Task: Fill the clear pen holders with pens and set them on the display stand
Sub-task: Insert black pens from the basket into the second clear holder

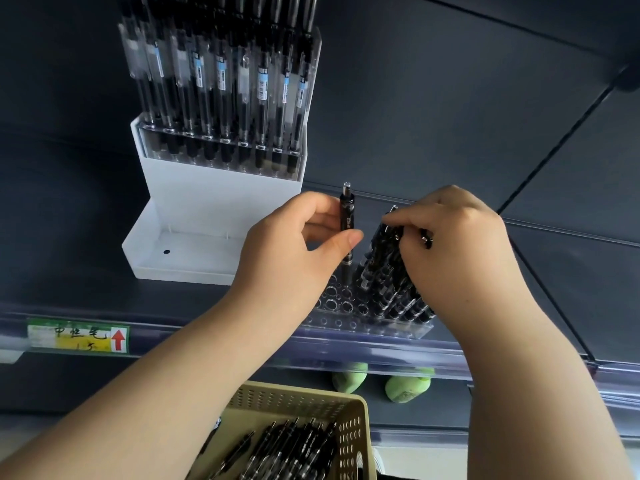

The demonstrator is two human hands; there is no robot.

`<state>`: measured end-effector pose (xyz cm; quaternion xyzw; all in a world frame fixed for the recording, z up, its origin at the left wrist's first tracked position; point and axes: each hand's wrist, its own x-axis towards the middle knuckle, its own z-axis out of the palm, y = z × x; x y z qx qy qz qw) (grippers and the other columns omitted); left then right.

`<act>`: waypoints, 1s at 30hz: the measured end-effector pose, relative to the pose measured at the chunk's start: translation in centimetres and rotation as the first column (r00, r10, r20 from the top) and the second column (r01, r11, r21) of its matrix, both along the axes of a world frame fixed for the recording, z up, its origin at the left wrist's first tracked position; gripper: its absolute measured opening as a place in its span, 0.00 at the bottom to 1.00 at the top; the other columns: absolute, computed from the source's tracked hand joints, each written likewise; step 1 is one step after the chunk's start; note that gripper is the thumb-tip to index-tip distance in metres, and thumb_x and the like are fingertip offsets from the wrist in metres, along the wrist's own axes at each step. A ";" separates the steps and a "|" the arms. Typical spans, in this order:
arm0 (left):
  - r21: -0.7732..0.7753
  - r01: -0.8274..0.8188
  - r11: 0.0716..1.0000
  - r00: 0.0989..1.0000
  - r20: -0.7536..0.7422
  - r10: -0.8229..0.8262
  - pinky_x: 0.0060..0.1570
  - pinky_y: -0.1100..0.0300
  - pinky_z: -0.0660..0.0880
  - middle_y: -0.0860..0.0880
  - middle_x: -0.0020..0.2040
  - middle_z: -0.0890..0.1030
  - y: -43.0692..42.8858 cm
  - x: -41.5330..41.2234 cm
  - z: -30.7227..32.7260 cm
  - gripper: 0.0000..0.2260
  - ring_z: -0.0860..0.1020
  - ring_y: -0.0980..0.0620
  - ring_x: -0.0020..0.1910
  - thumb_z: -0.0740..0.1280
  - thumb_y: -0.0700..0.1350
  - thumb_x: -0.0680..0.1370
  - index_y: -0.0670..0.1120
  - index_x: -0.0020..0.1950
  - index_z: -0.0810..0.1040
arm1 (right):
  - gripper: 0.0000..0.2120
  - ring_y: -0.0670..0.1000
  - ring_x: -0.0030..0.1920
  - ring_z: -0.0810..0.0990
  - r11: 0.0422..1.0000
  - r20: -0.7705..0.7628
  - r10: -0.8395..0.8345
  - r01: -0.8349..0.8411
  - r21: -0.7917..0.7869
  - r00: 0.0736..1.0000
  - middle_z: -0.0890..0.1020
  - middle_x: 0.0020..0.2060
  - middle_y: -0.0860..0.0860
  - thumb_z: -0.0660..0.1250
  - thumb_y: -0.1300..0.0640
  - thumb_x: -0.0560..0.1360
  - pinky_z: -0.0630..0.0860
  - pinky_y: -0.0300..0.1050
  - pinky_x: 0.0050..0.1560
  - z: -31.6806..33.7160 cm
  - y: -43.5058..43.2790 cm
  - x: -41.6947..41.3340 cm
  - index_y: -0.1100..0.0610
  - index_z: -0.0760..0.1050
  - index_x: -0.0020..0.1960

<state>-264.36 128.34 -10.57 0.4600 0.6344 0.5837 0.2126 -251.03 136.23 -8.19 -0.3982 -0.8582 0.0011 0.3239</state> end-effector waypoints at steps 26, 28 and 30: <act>-0.005 0.112 0.994 0.994 -0.016 -0.112 0.43 0.74 0.74 0.60 0.40 0.82 0.1 1.0 -0.6 0.08 0.79 0.65 0.41 0.73 0.46 0.70 0.56 0.45 0.78 | 0.22 0.58 0.53 0.74 0.991 0.050 -0.095 0.100 -0.090 0.994 0.76 0.50 0.56 0.56 0.69 0.72 0.72 0.45 0.50 0.5 -0.1 0.6 0.52 0.82 0.55; -0.004 0.127 0.992 0.992 -0.012 -0.127 0.42 0.74 0.74 0.60 0.40 0.82 0.3 1.3 -0.8 0.09 0.79 0.65 0.41 0.74 0.45 0.70 0.57 0.44 0.78 | 0.22 0.57 0.54 0.74 0.990 0.056 -0.089 0.095 -0.107 0.994 0.76 0.51 0.55 0.56 0.69 0.72 0.72 0.44 0.52 0.5 -0.1 0.6 0.52 0.82 0.54; -0.013 0.134 0.991 0.991 -0.010 -0.135 0.43 0.72 0.75 0.58 0.40 0.82 0.5 1.7 -1.1 0.08 0.79 0.63 0.41 0.74 0.44 0.70 0.55 0.44 0.78 | 0.22 0.56 0.55 0.74 0.988 0.064 -0.089 0.096 -0.119 0.994 0.76 0.51 0.55 0.56 0.69 0.72 0.71 0.43 0.52 0.6 -0.1 0.6 0.51 0.82 0.54</act>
